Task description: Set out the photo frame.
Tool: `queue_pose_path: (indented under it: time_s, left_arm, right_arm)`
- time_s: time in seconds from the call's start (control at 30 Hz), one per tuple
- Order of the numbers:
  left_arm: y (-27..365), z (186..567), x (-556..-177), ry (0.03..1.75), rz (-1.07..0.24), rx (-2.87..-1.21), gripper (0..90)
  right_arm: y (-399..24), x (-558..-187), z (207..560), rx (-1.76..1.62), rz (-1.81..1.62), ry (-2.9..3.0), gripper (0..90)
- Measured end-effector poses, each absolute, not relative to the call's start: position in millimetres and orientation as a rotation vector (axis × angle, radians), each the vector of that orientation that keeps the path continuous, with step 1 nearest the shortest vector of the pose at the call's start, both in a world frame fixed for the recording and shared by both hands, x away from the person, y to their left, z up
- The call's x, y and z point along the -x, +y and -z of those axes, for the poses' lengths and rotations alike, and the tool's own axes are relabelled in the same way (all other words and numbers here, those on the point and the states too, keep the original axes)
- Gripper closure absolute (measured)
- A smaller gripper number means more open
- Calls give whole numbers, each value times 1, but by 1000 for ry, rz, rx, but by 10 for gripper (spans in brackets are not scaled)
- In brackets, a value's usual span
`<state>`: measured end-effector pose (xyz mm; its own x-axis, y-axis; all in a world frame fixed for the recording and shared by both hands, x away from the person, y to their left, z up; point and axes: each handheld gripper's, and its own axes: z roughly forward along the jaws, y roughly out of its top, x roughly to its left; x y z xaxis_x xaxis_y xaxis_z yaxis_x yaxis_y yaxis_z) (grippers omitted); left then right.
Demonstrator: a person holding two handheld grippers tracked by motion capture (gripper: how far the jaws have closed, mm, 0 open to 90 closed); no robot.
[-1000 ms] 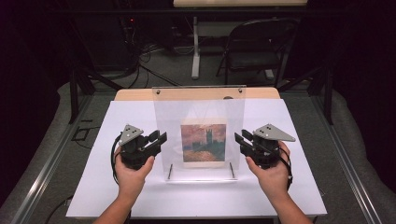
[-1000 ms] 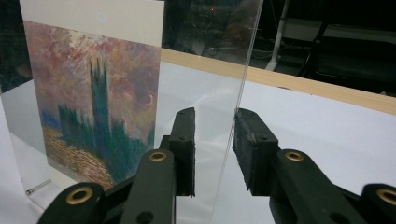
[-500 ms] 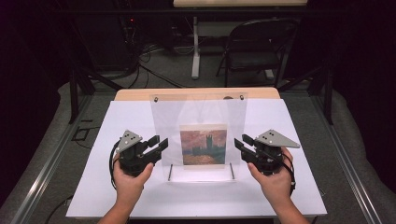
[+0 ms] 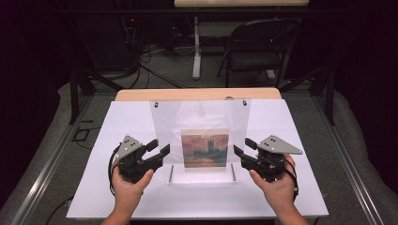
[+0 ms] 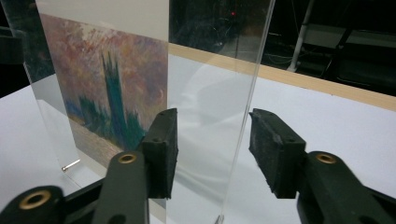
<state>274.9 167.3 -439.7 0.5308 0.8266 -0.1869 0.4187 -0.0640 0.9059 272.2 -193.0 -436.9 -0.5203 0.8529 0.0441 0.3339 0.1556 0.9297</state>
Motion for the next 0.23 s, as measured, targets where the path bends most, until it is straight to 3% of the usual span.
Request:
queue_pose_path:
  time_s: [0.23]
  left_arm:
    - [189, 454, -261, 1049, -513, -1676, 417]
  right_arm:
    - [-211, -256, 450, -1112, -1363, 1929, 435]
